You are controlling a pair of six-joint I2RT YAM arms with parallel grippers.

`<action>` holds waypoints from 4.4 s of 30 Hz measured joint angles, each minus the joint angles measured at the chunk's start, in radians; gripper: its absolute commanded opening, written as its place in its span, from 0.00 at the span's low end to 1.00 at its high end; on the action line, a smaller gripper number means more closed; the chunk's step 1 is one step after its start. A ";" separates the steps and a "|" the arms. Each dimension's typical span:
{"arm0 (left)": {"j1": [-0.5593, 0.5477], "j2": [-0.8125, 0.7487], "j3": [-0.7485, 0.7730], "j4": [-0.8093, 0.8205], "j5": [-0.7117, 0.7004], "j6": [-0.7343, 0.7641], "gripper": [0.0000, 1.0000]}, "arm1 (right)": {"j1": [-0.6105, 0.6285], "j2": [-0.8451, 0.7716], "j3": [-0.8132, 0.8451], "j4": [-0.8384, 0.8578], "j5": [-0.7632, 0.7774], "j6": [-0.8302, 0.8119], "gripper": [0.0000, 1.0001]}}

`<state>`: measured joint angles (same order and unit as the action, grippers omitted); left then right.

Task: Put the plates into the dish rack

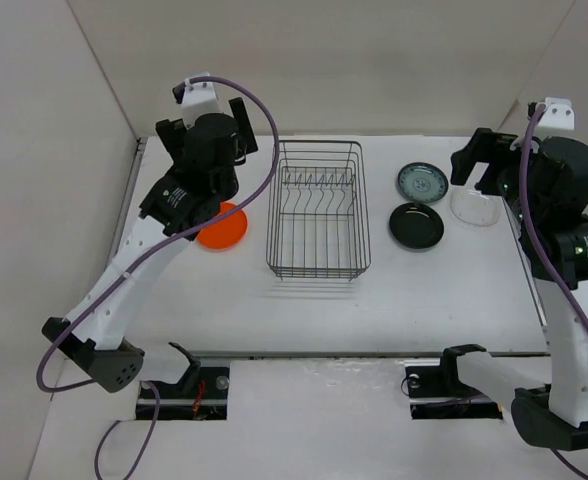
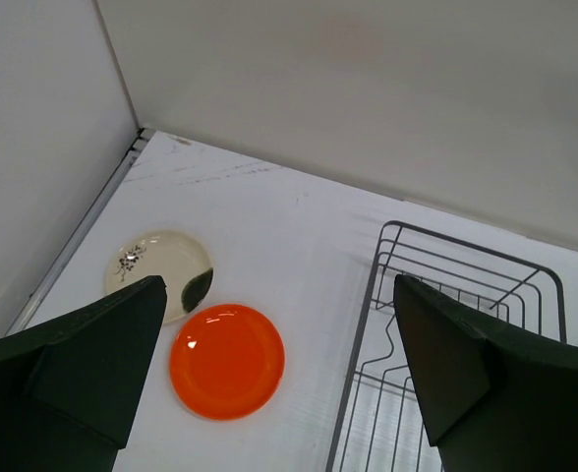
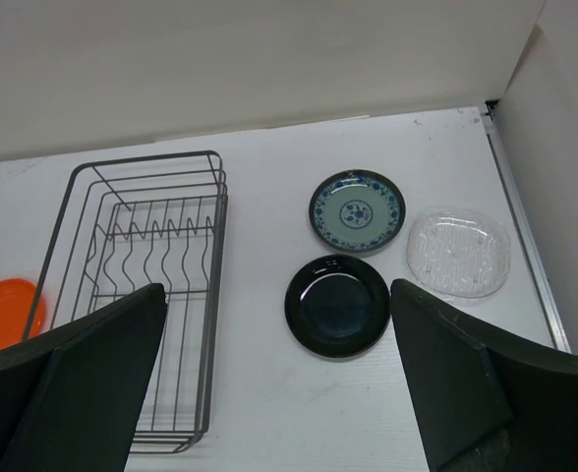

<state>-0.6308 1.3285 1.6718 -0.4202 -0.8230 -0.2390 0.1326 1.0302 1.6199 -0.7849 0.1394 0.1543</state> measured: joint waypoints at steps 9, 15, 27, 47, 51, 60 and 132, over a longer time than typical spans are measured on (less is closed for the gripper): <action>0.018 0.011 0.001 -0.003 0.082 -0.006 1.00 | 0.000 -0.013 -0.097 0.107 -0.031 0.003 1.00; 0.079 0.095 0.011 0.006 0.226 -0.013 1.00 | -0.123 0.214 -0.134 0.303 -0.227 0.004 1.00; 0.097 0.265 0.014 -0.011 0.424 -0.032 1.00 | -0.325 1.076 0.417 0.343 -0.518 0.000 1.00; 0.102 0.233 0.011 -0.004 0.498 -0.053 1.00 | -0.352 1.077 0.381 0.291 -0.479 -0.158 0.95; 0.102 0.232 0.011 -0.004 0.504 -0.055 1.00 | -0.356 0.981 0.195 0.373 -0.482 -0.158 0.95; 0.102 0.232 0.011 -0.003 0.545 -0.055 1.00 | -0.389 1.012 0.063 0.505 -0.548 -0.160 0.91; 0.103 0.224 0.011 0.013 0.607 -0.054 1.00 | -0.413 1.443 0.527 0.184 -0.592 -0.140 0.41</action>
<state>-0.5282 1.5524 1.6833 -0.4076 -0.2161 -0.2928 -0.2802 2.4733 2.1468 -0.6006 -0.4522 0.0143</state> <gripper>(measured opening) 0.997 0.415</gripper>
